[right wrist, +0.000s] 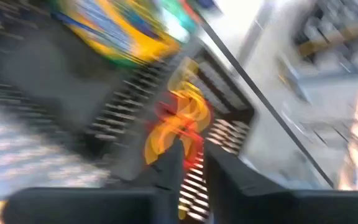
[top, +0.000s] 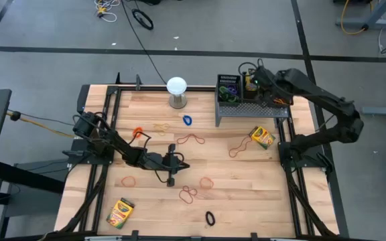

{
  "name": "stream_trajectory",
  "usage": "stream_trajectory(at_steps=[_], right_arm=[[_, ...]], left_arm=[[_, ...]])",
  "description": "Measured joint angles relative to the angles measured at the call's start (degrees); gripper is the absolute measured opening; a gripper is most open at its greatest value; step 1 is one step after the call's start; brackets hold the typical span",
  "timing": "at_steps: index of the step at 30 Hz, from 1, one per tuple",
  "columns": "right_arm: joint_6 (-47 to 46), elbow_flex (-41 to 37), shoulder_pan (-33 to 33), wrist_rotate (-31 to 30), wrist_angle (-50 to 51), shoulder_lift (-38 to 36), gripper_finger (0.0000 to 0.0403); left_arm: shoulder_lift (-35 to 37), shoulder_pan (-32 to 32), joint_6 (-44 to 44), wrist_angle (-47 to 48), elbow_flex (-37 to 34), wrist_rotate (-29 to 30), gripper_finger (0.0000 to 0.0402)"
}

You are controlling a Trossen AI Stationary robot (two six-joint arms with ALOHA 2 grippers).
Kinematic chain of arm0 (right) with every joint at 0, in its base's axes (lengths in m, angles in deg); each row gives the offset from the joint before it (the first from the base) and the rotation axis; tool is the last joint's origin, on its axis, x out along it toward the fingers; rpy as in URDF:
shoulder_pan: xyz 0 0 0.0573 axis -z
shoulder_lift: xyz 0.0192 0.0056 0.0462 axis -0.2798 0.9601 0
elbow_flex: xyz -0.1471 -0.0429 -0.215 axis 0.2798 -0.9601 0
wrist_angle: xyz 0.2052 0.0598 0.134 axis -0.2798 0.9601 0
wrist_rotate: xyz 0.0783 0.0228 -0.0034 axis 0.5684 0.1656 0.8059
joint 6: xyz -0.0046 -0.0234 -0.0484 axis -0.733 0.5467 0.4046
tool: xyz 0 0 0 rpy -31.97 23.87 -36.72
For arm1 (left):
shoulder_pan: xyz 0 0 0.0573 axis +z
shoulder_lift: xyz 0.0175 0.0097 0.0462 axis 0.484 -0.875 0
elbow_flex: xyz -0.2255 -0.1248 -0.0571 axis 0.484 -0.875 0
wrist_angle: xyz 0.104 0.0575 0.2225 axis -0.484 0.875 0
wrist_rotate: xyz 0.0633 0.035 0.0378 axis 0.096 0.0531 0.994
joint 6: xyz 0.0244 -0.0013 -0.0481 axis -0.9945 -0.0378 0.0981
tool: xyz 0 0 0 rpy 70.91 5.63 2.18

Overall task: Pick & Place Office Desk Supplies
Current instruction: Put the blue spring keychain into the left black basket on the shelf

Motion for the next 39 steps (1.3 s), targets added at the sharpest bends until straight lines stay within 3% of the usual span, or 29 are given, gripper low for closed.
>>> stream_trajectory(at_steps=[4, 8, 14, 22, 31, 35, 39], right_arm=[[0.15, 0.00, -8.70, 4.44, -4.98, -4.23, 0.0010], [-0.51, 0.00, -18.36, 5.58, -9.53, -6.43, 0.0016], [0.34, -2.11, -29.46, 7.41, -21.61, -6.53, 0.0007], [2.96, -19.38, -40.08, 15.33, -48.02, -6.40, 0.0005], [0.51, -35.61, -53.11, 15.50, -68.83, -6.40, 0.0004], [2.13, -43.48, -56.91, 15.50, -83.13, -6.40, 0.0005], [2.30, -48.95, -59.42, 15.35, -90.06, -6.40, 0.0005]], left_arm=[[0.00, 0.00, 0.64, -0.02, 0.01, 2.35, 0.0023], [0.00, 0.02, 0.73, 0.02, 0.01, 6.48, 0.0023], [0.00, -0.04, 0.71, -0.01, 0.01, 6.84, 0.0023], [0.00, -0.04, 0.66, -0.90, 0.03, 6.84, 0.0023], [0.00, -0.04, 0.62, -0.92, 0.03, 6.84, 0.0023], [0.00, -0.04, 0.62, -0.92, 0.03, 6.84, 0.0023], [0.00, -0.04, 0.62, -0.92, 0.03, 6.84, 0.0023]])
